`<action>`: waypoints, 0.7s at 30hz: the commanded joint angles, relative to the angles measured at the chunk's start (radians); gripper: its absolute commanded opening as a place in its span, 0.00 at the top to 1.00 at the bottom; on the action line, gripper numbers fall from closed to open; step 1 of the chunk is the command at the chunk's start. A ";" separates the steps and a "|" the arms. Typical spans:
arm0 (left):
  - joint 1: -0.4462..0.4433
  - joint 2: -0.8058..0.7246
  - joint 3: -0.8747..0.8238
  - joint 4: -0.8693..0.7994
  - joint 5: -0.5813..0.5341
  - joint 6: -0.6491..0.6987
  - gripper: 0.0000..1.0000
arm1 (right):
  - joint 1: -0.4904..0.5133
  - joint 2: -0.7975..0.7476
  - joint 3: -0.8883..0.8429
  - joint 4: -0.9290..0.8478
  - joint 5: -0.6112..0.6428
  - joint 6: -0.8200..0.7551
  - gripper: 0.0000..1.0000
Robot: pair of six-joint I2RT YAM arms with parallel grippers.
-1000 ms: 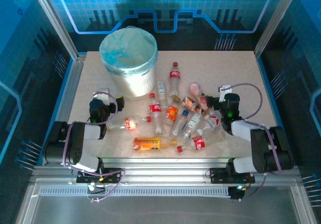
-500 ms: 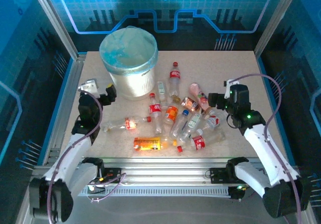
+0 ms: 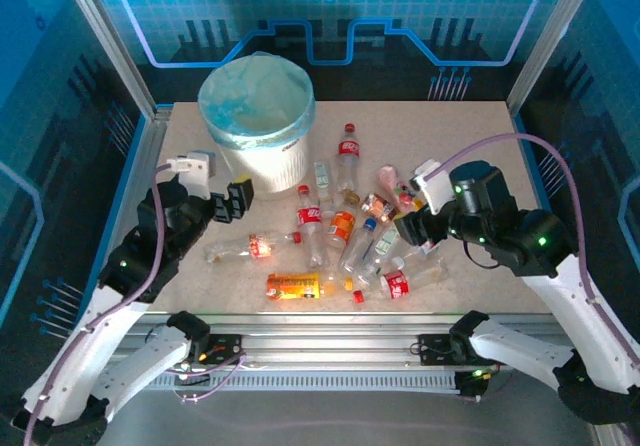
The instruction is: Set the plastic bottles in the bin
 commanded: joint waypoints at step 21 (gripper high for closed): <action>-0.453 0.073 -0.156 -0.234 0.638 0.748 0.01 | 0.107 -0.023 -0.487 -0.025 -0.133 -0.973 0.20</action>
